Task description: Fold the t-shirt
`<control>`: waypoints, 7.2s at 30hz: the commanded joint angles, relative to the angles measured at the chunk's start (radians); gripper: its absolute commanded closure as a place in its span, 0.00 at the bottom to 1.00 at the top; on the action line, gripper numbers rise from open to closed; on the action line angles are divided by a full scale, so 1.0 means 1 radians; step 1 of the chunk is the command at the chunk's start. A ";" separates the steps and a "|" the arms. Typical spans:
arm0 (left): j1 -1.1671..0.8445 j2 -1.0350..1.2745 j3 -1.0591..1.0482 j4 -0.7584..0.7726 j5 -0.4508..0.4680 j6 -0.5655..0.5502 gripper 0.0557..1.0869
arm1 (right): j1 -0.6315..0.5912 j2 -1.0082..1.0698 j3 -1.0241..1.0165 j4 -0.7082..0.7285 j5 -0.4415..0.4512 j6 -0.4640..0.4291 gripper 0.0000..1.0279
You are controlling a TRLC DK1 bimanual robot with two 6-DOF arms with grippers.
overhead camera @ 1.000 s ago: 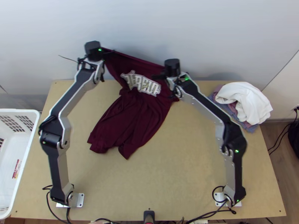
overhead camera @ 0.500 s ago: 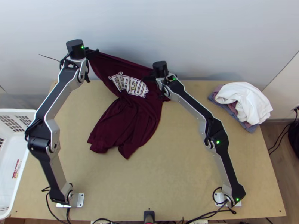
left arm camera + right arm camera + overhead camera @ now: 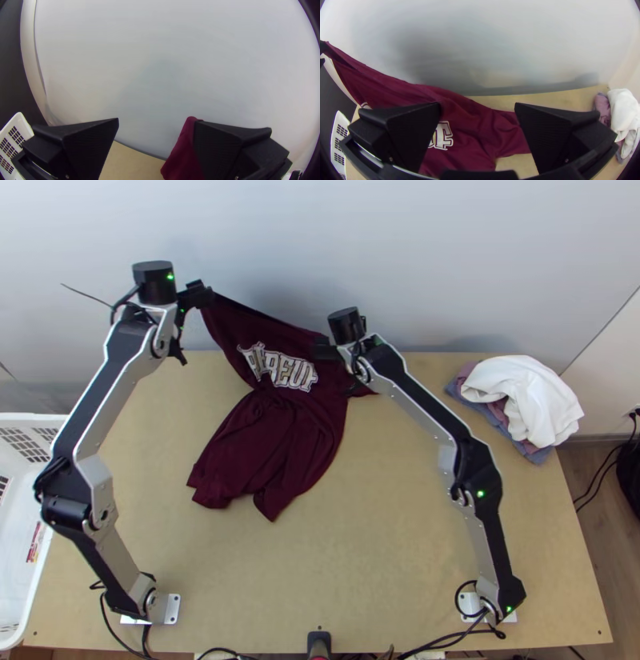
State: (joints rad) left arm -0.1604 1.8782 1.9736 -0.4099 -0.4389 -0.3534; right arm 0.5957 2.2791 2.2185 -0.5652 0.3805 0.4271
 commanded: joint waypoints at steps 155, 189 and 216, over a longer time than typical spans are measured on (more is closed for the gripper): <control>0.153 -0.602 -0.012 -0.512 0.325 -0.038 0.96 | -0.226 -0.639 -0.022 -0.306 -0.052 -0.168 0.97; 0.101 -0.935 0.192 -0.796 0.491 0.071 0.96 | -0.209 -1.245 -0.201 -0.183 0.204 -0.610 0.97; 0.012 -0.975 -1.153 -0.050 0.470 -0.036 0.96 | -0.211 -1.245 -1.185 0.191 0.078 -0.447 0.97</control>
State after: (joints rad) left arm -0.1341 0.8204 1.0317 -0.6907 0.0803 -0.3862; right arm 0.4660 0.9520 1.1748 -0.4942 0.5079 -0.0753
